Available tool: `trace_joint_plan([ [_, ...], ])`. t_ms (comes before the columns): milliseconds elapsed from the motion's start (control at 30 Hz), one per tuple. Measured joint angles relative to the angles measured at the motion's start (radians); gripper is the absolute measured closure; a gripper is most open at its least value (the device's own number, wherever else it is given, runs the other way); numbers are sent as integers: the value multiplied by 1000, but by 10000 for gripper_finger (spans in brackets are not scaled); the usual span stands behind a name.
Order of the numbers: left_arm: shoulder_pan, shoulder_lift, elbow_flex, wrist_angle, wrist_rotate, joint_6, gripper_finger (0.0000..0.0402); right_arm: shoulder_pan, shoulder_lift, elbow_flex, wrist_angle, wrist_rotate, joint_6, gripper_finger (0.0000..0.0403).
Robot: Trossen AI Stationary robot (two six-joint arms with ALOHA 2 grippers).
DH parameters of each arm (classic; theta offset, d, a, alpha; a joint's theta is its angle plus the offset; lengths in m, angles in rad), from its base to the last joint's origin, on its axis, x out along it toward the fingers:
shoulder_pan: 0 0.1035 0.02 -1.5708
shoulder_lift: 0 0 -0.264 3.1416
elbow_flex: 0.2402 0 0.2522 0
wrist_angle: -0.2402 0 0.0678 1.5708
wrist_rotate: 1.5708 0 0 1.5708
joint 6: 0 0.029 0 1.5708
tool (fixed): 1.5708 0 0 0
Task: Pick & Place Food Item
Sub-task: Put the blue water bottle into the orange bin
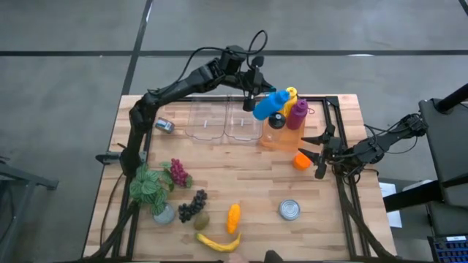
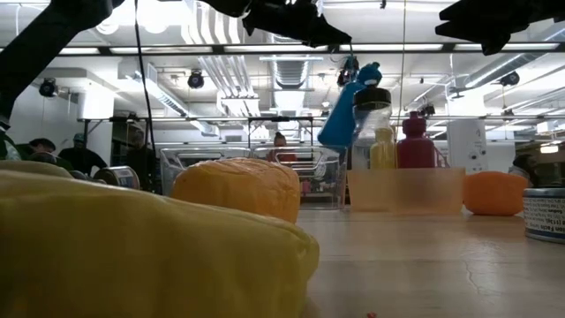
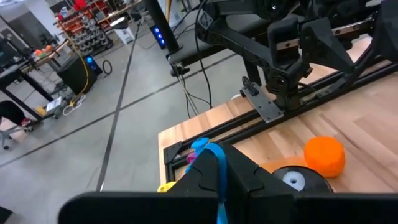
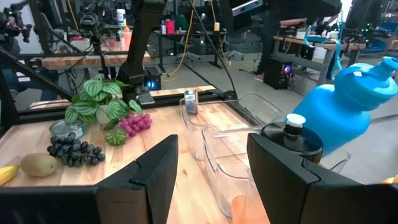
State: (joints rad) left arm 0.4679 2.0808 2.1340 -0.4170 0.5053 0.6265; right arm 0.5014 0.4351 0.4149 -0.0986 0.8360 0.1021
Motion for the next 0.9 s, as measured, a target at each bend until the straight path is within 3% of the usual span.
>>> trace_joint_plan([
  [233,0,0,-4,12,2,13,398,0,0,0,0,0,1,213],
  [533,-2,2,-100,134,51,36,398,0,0,0,0,0,1,213],
  [900,-2,2,-93,190,60,32,398,0,0,0,0,0,1,213],
])
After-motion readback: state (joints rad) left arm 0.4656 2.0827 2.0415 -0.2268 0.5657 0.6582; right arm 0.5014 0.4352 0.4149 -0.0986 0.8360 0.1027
